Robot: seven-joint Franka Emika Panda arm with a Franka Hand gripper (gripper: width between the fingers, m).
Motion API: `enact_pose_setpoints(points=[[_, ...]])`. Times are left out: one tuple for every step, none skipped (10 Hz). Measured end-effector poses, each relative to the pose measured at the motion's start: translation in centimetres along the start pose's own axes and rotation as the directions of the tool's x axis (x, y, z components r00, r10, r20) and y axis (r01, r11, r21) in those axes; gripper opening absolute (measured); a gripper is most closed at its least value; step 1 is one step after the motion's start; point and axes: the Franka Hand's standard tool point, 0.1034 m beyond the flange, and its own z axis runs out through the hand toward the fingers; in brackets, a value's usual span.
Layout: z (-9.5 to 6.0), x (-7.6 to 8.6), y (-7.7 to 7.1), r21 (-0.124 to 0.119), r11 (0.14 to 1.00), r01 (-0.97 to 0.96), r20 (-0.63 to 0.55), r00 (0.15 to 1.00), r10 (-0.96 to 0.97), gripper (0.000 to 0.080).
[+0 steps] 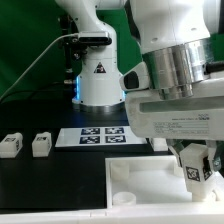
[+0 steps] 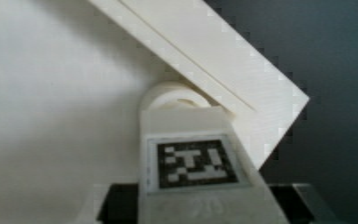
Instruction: Assemble one leg
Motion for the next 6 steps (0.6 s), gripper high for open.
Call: enact_pose_setpoints(points=[[0.0, -0.2, 0.2, 0.028, 0.986, -0.165, -0.011, 0.986, 0.165, 0.0297], [0.2, -0.9, 0.1, 0.037, 0.949, -0.312, -0.008, 0.950, 0.313, 0.0297], [0.6, -1.8, -0.2, 0.038, 0.904, -0.425, 0.004, 0.905, 0.426, 0.0297], [0.7, -1.9, -0.4, 0.059, 0.824, -0.563, 0.021, 0.826, 0.563, 0.0297], [0.8, -2.2, -0.6, 0.063, 0.723, -0.688, 0.038, 0.726, 0.687, 0.0297], [0.9, -2.3, -0.8, 0.061, 0.662, -0.747, 0.045, 0.665, 0.745, 0.0297]])
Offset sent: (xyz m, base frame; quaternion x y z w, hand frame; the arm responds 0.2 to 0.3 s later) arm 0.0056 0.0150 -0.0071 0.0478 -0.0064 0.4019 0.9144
